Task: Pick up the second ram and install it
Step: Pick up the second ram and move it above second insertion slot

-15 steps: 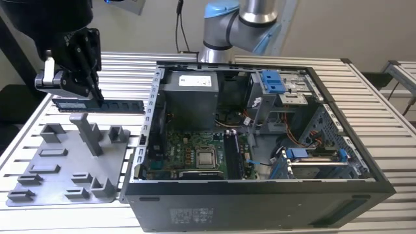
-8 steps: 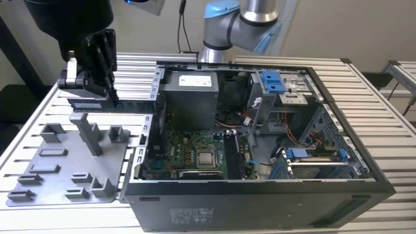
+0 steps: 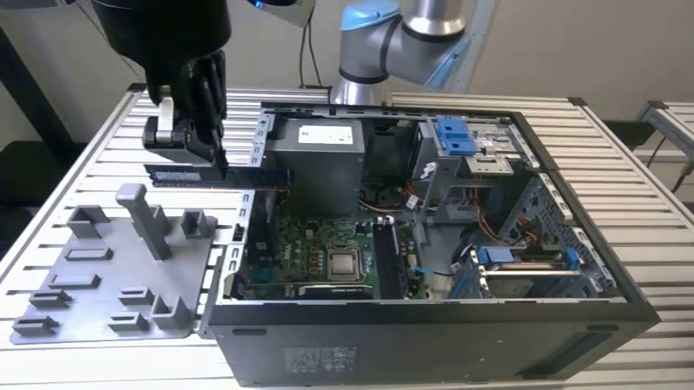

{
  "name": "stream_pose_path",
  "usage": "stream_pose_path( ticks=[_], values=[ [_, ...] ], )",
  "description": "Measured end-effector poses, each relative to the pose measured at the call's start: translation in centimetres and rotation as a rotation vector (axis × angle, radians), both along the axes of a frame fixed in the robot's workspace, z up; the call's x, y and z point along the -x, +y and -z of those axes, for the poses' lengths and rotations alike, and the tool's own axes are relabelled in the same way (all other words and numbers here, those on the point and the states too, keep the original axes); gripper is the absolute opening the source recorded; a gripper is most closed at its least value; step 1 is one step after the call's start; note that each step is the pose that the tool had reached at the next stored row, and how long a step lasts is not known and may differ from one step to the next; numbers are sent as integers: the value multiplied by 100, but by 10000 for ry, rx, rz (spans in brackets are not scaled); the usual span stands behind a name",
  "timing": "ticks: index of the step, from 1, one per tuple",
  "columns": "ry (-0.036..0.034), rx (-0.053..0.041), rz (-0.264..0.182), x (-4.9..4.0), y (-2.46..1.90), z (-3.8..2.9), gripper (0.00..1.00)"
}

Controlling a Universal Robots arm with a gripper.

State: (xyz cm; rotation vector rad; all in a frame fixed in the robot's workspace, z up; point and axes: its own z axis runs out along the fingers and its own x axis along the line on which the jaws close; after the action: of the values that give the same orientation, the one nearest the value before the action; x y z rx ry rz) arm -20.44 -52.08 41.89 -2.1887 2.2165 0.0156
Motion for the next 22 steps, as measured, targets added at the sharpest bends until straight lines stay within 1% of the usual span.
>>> stream_pose_path(
  ticks=[22],
  values=[
    [3,0,0,-789,0,0,14]
  ],
)
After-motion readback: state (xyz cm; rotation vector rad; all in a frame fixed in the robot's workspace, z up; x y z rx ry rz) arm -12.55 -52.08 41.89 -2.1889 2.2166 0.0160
